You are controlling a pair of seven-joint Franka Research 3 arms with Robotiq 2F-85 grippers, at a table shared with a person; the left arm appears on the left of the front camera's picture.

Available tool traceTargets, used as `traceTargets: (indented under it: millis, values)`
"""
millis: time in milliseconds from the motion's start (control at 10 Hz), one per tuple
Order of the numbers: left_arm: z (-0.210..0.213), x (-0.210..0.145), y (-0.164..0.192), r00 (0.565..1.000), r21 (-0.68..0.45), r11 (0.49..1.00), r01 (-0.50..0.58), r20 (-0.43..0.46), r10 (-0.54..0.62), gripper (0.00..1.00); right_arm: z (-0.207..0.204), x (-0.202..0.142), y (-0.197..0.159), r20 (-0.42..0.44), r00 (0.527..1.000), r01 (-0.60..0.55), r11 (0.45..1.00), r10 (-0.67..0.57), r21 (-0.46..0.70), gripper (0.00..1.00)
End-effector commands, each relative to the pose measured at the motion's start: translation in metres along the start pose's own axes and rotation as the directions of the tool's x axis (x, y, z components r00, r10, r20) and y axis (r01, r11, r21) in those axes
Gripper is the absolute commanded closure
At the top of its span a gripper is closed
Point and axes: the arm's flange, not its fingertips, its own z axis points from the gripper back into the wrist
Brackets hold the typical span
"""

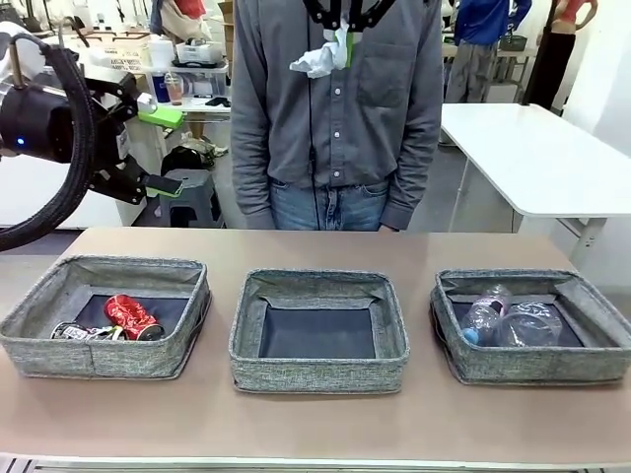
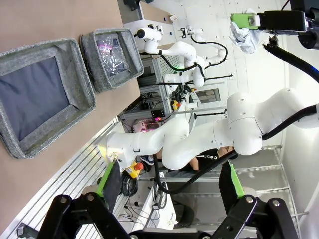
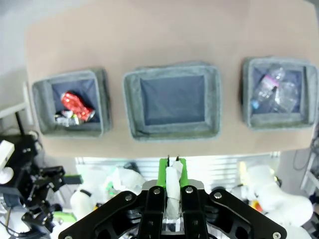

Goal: Sort the waste into the appropriate baskets.
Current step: Pick up the waste item pointed out by the person, then place the picked waste into the Fabric basket indicated by the person.

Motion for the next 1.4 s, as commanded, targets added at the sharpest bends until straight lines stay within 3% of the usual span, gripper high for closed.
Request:
traceTargets:
  millis: [0,1300]
  values:
    - [-0.0003,-0.0009,-0.0001,1.000,-0.014,1.000,0.023,0.000,-0.023,0.00,0.0016,-0.0023,-0.0023,-0.008,1.000,0.000,1.000,0.000,0.012,0.93]
    - [-0.0003,-0.0009,-0.0001,1.000,-0.014,1.000,0.023,0.000,-0.023,0.00,0.0016,-0.0023,-0.0023,-0.008,1.000,0.000,1.000,0.000,0.012,0.93]
